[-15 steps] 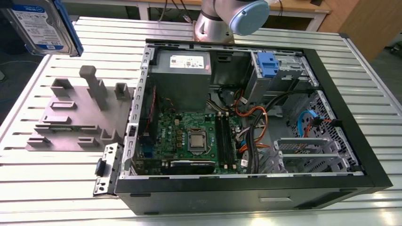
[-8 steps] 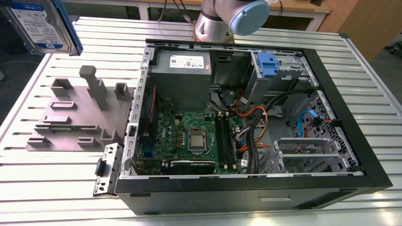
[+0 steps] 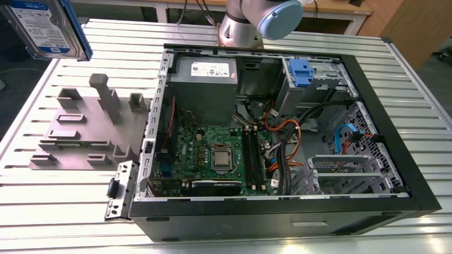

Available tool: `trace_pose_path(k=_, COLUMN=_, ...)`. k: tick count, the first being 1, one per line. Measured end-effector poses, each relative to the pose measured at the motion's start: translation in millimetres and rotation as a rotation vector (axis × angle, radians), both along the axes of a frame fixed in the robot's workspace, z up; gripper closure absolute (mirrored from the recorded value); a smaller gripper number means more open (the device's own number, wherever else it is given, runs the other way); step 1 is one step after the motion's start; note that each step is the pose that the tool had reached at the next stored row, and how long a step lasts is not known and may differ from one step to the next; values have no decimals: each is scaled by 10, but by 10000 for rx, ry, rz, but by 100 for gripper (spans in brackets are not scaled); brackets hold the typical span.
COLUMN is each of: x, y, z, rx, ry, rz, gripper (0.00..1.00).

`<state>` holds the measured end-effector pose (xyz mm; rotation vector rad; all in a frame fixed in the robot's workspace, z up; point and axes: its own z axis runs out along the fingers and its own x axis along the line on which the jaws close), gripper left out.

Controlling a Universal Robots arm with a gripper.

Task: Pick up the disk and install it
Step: 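Pick up the disk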

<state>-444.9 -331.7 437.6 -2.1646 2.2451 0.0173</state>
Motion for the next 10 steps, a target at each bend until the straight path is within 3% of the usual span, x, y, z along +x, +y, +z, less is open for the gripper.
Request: trace_pose_path(k=10, x=0, y=0, z=42, rx=0, ry=-1, rz=1, gripper=64)
